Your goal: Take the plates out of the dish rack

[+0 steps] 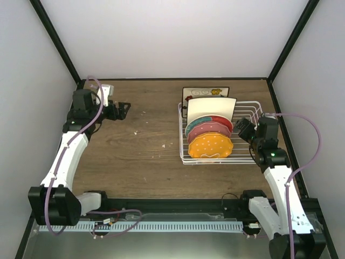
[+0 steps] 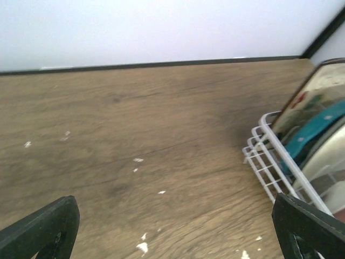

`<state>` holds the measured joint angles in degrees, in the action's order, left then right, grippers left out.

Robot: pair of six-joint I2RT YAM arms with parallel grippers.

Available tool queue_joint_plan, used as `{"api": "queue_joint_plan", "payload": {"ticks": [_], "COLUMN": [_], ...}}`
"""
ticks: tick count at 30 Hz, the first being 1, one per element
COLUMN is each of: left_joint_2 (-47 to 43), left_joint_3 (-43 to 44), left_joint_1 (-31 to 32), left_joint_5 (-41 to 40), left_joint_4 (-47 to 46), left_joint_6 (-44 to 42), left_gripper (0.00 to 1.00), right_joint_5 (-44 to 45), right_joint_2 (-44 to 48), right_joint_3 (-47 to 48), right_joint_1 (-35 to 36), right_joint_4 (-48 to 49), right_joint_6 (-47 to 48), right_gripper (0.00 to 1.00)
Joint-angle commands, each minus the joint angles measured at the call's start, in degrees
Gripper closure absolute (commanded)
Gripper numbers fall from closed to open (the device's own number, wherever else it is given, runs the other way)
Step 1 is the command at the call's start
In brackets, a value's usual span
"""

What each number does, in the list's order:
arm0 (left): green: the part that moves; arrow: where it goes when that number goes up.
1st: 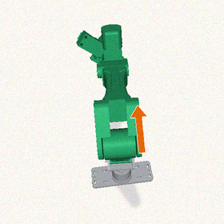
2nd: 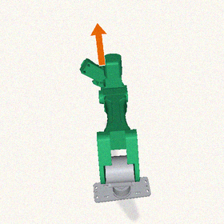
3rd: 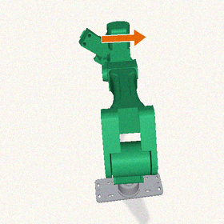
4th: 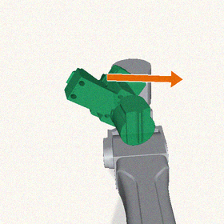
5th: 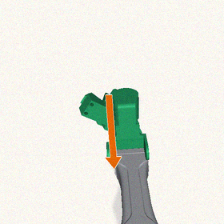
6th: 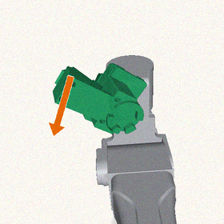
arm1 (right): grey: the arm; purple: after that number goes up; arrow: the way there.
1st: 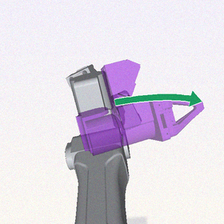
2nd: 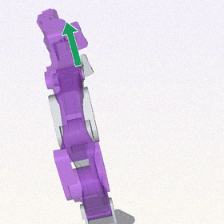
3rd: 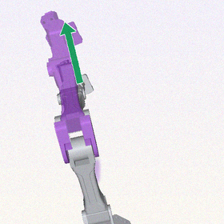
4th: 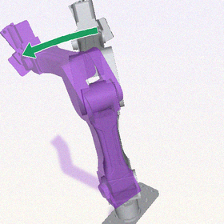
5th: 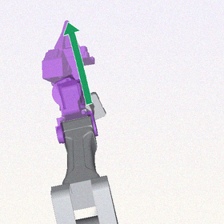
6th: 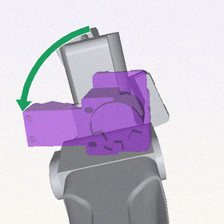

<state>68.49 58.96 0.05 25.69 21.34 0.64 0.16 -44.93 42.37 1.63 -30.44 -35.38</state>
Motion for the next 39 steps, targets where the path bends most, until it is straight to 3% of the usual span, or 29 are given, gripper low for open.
{"api": "queue_joint_plan", "payload": {"ticks": [1, 6, 12, 20, 28, 39], "left_joint_2": [1.1, 3.7, 9.6, 17.7, 24.1, 32.3], "left_joint_3": [5.6, 13.1, 21.1, 26.1, 28.0, 30.9], "left_joint_1": [4.7, 15.8, 29.6, 44.3, 50.6, 52.7], "left_joint_5": [5.0, 7.0, 7.3, 1.8, -2.6, -4.5], "left_joint_4": [1.6, 8.0, 13.1, 11.1, 5.9, 2.4], "left_joint_6": [-3.7, -12.5, -20.4, -28.3, -31.3, -31.3], "left_gripper": [0.0, 0.02, 0.06, 0.19, 0.35, 0.39], "right_joint_5": [0.1, 0.4, -1.0, -0.9, -0.2, 0.1], "right_joint_2": [1.2, 3.3, 4.9, 6.7, 8.4, 11.4], "right_joint_3": [2.0, 2.3, 4.1, 4.7, 5.2, 5.7], "right_joint_1": [-0.2, -0.3, -0.3, -0.3, -0.3, -0.3], "right_joint_4": [-0.1, -1.3, -1.6, -2.1, -4.5, -7.3], "right_joint_6": [3.7, 9.6, 7.9, 6.6, 7.8, 10.4], "right_gripper": [0.0, 0.0, 0.0, 0.0, 0.0, 0.0]}}
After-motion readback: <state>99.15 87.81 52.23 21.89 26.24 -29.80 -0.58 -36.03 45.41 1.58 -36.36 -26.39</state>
